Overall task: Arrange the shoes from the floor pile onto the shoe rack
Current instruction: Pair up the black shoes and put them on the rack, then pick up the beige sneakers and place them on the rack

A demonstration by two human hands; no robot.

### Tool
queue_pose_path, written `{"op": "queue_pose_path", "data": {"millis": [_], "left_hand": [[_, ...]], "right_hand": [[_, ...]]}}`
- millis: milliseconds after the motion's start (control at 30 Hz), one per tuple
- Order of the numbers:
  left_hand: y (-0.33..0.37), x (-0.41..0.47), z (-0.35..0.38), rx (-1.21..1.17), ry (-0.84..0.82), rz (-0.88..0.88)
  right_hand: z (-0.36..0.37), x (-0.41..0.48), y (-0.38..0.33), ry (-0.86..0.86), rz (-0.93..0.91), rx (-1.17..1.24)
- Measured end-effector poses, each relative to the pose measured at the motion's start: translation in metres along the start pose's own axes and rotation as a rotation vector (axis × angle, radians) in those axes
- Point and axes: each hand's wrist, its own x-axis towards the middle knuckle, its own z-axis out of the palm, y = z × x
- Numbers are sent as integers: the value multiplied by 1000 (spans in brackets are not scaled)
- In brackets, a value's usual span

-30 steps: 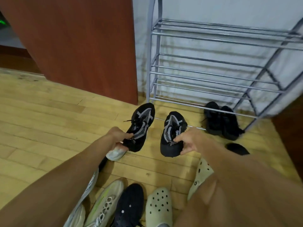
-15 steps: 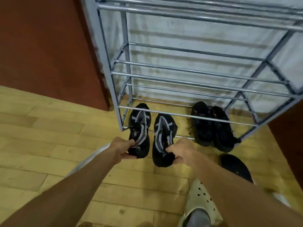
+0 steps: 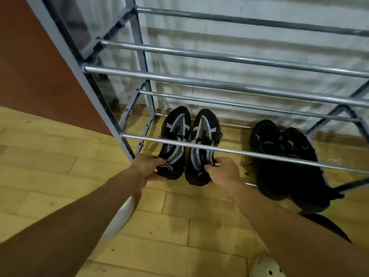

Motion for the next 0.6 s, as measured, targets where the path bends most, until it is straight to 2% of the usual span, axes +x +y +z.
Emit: {"op": "queue_pose_path", "data": {"millis": [167,300,400,600], "left_hand": [[5,16,0,77,-25,-25],[-2,11,9,170,112,25],[-6,-7,9,174,175,78],[-10,-83,-19,324,34,164]], "right_hand": [[2,20,3,-6,-15,16],[2,8,5,11,-47,-23],[-7,-10,0,-34,-33,-150],[-22,-81,-33,-217,-96,-483]]}}
